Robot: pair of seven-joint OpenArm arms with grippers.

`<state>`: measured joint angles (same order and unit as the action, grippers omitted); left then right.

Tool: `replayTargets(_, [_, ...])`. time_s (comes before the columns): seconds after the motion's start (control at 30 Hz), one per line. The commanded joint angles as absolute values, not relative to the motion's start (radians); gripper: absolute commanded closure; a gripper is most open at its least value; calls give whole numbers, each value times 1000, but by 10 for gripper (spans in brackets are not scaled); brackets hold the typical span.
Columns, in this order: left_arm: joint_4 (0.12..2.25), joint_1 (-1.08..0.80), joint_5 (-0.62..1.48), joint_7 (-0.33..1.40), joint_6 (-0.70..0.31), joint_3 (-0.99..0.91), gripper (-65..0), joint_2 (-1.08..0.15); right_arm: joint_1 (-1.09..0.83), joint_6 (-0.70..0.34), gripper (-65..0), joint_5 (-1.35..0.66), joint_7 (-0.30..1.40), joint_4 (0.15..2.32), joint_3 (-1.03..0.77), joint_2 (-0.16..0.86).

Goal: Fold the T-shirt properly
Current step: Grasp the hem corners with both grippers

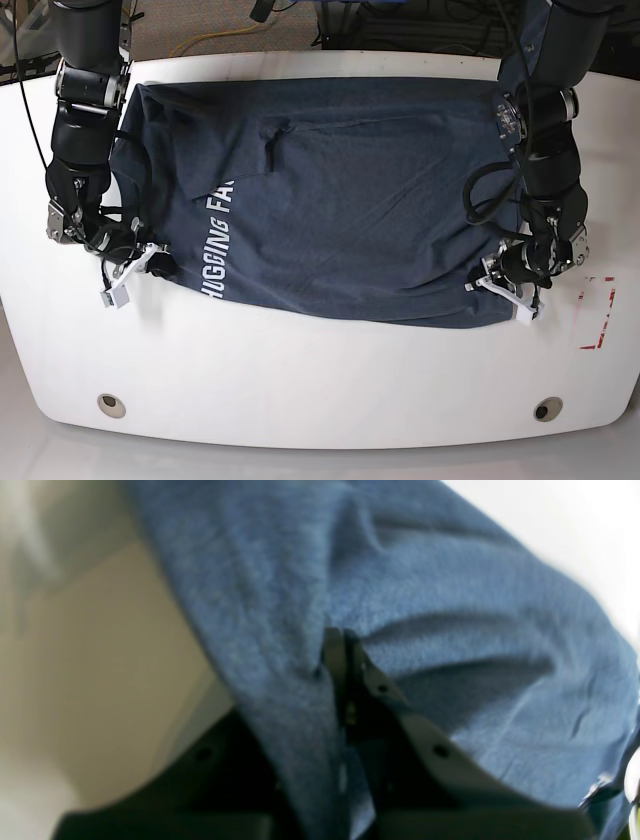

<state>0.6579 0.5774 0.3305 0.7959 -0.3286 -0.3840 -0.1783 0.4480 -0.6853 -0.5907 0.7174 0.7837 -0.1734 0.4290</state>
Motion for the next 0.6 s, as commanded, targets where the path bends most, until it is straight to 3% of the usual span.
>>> replayTargets(0.0, [670, 599, 303, 834, -292, -383, 0, -216, 466, -698, 0, -616, 713, 875, -179, 446])
replayTargets(0.13, [769, 596, 303, 894, -292, -384, 0, -220, 458, -698, 0, -616, 760, 974, -179, 446])
replayTargets(0.57, [1435, 558, 303, 1190, -300, -380, 0, -216, 568, -698, 0, -610, 906, 1176, -177, 453])
